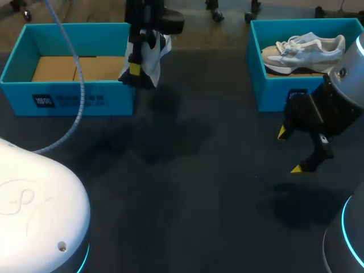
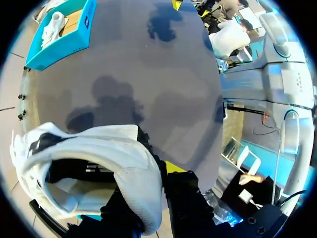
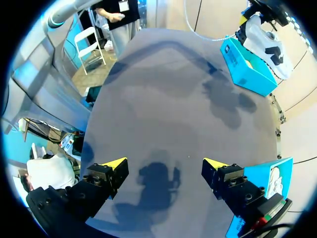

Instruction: Take the shoe out of the shoebox, open the shoe tongue, remove and reinsert the insole, then place the shoe into the shoebox

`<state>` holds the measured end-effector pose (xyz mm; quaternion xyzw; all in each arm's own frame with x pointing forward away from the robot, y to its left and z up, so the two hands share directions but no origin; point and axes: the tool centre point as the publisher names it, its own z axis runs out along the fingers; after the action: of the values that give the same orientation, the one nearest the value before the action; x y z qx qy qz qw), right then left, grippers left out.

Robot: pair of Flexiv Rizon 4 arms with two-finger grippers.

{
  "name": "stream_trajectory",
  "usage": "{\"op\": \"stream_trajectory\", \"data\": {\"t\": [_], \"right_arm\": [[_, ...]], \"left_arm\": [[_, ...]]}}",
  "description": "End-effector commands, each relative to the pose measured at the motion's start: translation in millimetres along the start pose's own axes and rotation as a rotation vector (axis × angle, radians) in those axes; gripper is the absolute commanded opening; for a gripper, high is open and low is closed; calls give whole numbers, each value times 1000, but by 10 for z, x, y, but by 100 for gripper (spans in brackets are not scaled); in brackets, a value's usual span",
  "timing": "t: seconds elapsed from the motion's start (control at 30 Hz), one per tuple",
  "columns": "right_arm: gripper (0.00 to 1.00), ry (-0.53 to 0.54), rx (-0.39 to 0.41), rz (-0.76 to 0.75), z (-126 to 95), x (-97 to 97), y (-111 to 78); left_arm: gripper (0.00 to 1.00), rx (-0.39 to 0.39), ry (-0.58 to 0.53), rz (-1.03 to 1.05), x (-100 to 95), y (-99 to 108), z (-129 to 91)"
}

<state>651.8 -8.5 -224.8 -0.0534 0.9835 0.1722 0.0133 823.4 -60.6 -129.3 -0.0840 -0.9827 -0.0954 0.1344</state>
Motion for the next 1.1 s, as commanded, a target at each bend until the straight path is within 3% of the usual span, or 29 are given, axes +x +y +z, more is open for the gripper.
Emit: {"op": "stream_trajectory", "data": {"t": [0.03,0.27,0.43,0.8,1.1], "right_arm": [[100,2,1,-1,17,-12,2],[100,2,1,-1,17,-12,2],[100,2,1,-1,17,-12,2],[100,2,1,-1,17,-12,2],[100,2,1,-1,17,-12,2]], "left_arm": [[0,-2,-4,1,11,4,-4],[0,-2,-4,1,11,4,-4],[0,45,-14,24,-110,572,-108],[0,-6,-55,-36,-362,1611,31],[0,77,-77,-59,-719,2442,155]]}}
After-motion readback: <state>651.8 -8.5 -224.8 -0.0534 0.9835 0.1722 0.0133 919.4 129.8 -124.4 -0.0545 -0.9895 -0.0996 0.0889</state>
